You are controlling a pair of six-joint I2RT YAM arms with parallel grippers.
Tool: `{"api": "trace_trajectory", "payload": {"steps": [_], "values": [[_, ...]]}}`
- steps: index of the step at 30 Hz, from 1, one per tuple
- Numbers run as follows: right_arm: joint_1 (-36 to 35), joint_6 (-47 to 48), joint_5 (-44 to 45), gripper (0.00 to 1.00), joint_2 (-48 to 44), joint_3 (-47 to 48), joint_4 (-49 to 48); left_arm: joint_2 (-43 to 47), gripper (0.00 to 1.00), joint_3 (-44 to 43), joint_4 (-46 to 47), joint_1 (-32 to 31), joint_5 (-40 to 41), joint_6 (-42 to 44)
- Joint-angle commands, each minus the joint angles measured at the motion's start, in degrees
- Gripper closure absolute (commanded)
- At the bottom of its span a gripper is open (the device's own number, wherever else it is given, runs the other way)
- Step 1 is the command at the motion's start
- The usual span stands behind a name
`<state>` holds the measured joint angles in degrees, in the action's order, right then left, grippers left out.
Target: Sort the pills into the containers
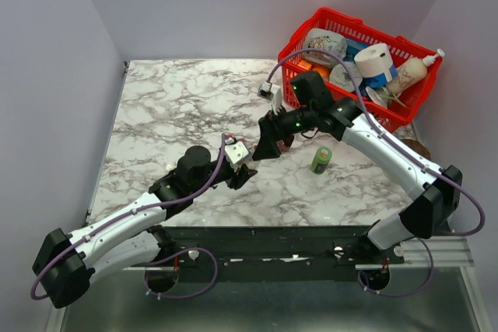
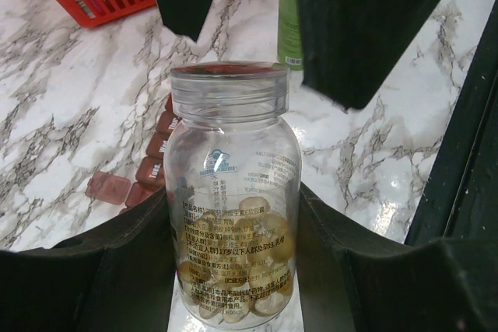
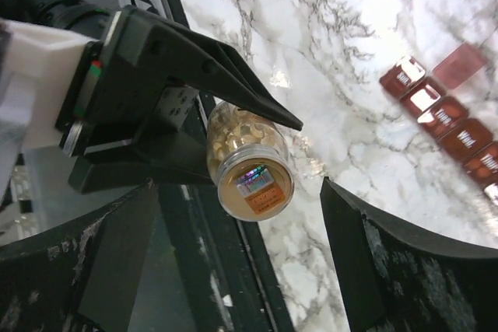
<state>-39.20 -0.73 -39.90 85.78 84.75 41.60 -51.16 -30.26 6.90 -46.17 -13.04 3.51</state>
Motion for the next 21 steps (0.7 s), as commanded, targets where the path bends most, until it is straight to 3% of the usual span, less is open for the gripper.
{"api": "trace_trajectory", "payload": {"steps": [1,4,14,17,20,21], "values": [[0.1,-7.8,-0.9,0.07,2.8,-0.6,-0.9,-0.3,1.0,-1.9,0.8,-0.3,2.6,0.1],[0.1,-7.7,-2.7,0.15,3.6,-0.6,-0.8,-0.4,1.0,-1.9,1.1,-0.4,2.8,0.0],[0.1,-4.5,-9.3,0.67,5.0,1.8,1.0,-0.5,1.0,-1.9,0.8,-0.3,1.6,0.1],[-0.2,2.8,-12.5,0.77,6.3,5.2,4.3,0.1,1.0,-1.6,0.0,-0.3,-2.5,0.4],[-1.1,17.9,-13.6,0.8,5.6,7.5,8.7,1.0,1.0,-1.4,-1.0,-0.2,-7.8,0.6],[-1.9,27.9,-13.2,0.8,4.6,7.0,9.0,1.2,1.0,-1.2,-1.1,-0.1,-9.1,0.8]]}}
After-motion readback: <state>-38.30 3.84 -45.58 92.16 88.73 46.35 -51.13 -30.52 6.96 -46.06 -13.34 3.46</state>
